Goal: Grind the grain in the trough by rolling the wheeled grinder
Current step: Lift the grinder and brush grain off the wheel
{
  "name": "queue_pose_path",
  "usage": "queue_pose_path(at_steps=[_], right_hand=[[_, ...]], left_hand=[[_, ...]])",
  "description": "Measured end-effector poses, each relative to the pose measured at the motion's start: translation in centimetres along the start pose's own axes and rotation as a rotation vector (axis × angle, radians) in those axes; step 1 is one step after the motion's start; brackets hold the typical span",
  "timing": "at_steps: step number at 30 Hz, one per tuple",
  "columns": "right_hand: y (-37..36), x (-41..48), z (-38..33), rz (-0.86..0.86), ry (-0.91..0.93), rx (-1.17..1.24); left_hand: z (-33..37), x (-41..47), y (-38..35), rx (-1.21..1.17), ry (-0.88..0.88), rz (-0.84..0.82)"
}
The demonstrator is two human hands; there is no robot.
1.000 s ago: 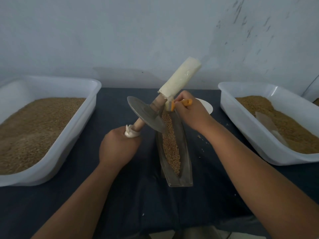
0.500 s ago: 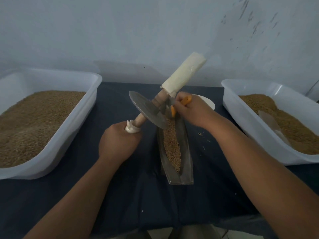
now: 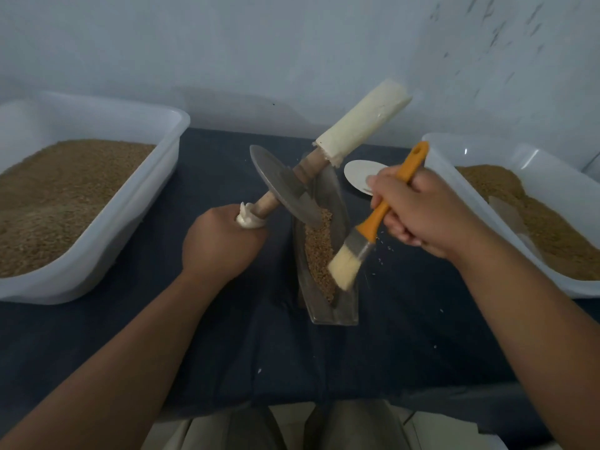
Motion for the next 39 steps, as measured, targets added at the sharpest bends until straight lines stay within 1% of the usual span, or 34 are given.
queue_pose_path(at_steps=[2, 3, 6, 8, 9, 10, 12, 13, 14, 17, 20, 21, 23, 25, 28, 31, 33, 35, 37, 39], right_hand=[[-1.4, -0.2, 0.6, -0.078, -0.013, -0.038], [-2.0, -0.2, 0.7, -0.079, -0.001, -0.077], [-2.8, 0.2, 0.0, 0.025, 0.092, -0.207], [-2.4, 0.6, -0.8, 0.088, 0.125, -0.202], [-2.1, 0.7, -1.0, 0.09, 0.122, -0.175], [-1.9, 0.8, -1.2, 0.063, 0.11, -0.144], [-2.2, 0.7, -1.1, -0.056, 0.085, -0.112], [-2.6, 0.6, -0.9, -0.102, 0.082, -0.124], [-2.9, 0.5, -0.8, -0.11, 0.093, -0.163], [-3.3, 0.5, -1.0, 0.025, 0.184, -0.343], [-2.3, 1.0, -1.3, 0.128, 0.183, -0.296], [-1.9, 1.1, -1.2, 0.126, 0.169, -0.262], [-2.0, 1.0, -1.0, 0.051, 0.15, -0.215], [-2.8, 0.6, -0.6, -0.006, 0.154, -0.227], [-3.2, 0.4, -0.4, 0.089, 0.208, -0.362], [-2.2, 0.4, -0.7, 0.172, 0.202, -0.339], [-1.7, 0.2, -0.9, 0.14, 0.183, -0.257], [-2.4, 0.1, -1.1, 0.046, 0.175, -0.224], [-3.4, 0.2, -1.3, 0.026, 0.215, -0.316], [-3.6, 0.3, -1.7, 0.075, 0.255, -0.43]], left_hand=[[0.0, 0.0, 0.0, 0.001, -0.003, 0.003], [0.0, 0.0, 0.0, 0.005, -0.006, 0.008], [-0.1, 0.1, -0.1, 0.015, -0.013, 0.015], [-0.1, 0.1, -0.1, 0.014, -0.014, 0.002], [-0.1, 0.1, -0.1, 0.011, -0.013, -0.005], [-0.1, 0.1, -0.1, 0.005, -0.01, -0.009], [-0.1, 0.1, -0.1, 0.001, -0.001, -0.008], [-0.2, 0.1, -0.1, 0.002, 0.003, -0.004], [-0.2, 0.2, -0.1, 0.002, 0.006, 0.0], [-0.3, 0.3, -0.2, 0.014, 0.018, 0.006], [-0.3, 0.3, -0.2, 0.017, 0.02, -0.002], [-0.2, 0.2, -0.2, 0.018, 0.018, -0.003], [-0.2, 0.2, -0.2, 0.022, 0.021, -0.002], [-0.1, 0.1, -0.3, 0.025, 0.024, 0.005], [0.0, 0.1, -0.2, 0.032, 0.013, 0.025], [0.1, 0.1, -0.3, 0.049, 0.006, 0.021], [0.0, 0.2, -0.3, 0.053, 0.007, 0.025], [-0.1, 0.2, -0.3, 0.056, 0.003, 0.031], [-0.1, 0.2, -0.3, 0.056, -0.001, 0.027], [-0.1, 0.3, -0.3, 0.059, -0.002, 0.026]])
Point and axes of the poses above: each hand's wrist, its own x-axis towards the middle knuckle, its own y-axis out of the back of the hand, z = x × y, the point moved 5 cm from there along x, towards the middle knuckle, and after that the axes turned 9 degrees about -x, right-handed, at the moved point
